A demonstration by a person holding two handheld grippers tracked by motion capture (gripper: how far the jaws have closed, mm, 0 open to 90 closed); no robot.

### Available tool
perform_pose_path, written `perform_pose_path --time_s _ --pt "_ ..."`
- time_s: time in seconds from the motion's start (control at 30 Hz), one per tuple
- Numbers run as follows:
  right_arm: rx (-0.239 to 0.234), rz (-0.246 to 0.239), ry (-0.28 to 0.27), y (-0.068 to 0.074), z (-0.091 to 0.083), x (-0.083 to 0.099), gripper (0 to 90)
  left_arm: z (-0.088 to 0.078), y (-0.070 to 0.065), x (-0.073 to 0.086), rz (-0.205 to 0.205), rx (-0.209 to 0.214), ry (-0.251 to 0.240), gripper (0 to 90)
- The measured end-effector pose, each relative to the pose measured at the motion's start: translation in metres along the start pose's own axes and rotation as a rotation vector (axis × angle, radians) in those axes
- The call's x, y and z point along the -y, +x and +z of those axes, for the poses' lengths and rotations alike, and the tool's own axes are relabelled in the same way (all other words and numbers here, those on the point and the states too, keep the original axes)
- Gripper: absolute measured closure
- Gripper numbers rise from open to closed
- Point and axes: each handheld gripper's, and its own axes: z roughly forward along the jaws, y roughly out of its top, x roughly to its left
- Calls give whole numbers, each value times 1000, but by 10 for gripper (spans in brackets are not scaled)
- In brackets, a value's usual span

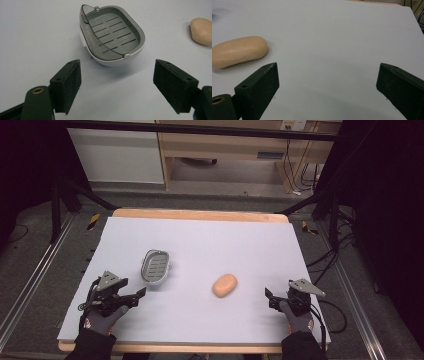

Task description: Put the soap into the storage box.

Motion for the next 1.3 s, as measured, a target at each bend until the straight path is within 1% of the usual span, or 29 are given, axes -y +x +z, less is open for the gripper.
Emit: perform_pose_path --time_s 0.1,0.2,0.23,0.3,0.33,0.43,0.67,0.7,0.83,0.87,1.07,1.13,1.3 --pt "3 1 -3 -1 0 0 43 1 -3 -2 8 4 2 213" --pt "-20 17 -6 -3 0 0 33 5 -7 -5 16 12 6 210" --pt "-21 18 -9 -3 0 0 31 8 -10 -5 22 17 16 209" --pt "-17 14 -10 -3 0 0 29 10 -13 -5 29 21 22 209" --pt "-10 4 -12 -3 0 0 30 12 -14 -6 32 25 24 208" --pt "-9 6 -10 -4 0 0 30 13 -16 -7 39 29 31 208" --pt "-9 -4 -19 -4 -1 0 31 22 -29 -22 62 53 30 209" --pt "-1 -2 -22 -6 -1 0 31 25 -34 -27 72 62 26 208" --pt "2 -3 -17 -7 0 1 34 31 -45 -38 93 89 17 208" --pt "2 -3 -17 -7 0 1 34 31 -45 -38 93 89 17 207" --pt "2 -6 -15 -7 0 1 34 41 -59 -49 104 111 7 206" --pt "4 -4 -15 -7 0 1 34 44 -64 -52 116 115 10 203" --pt "1 5 -16 -8 -1 0 36 51 -71 -57 116 125 12 203"
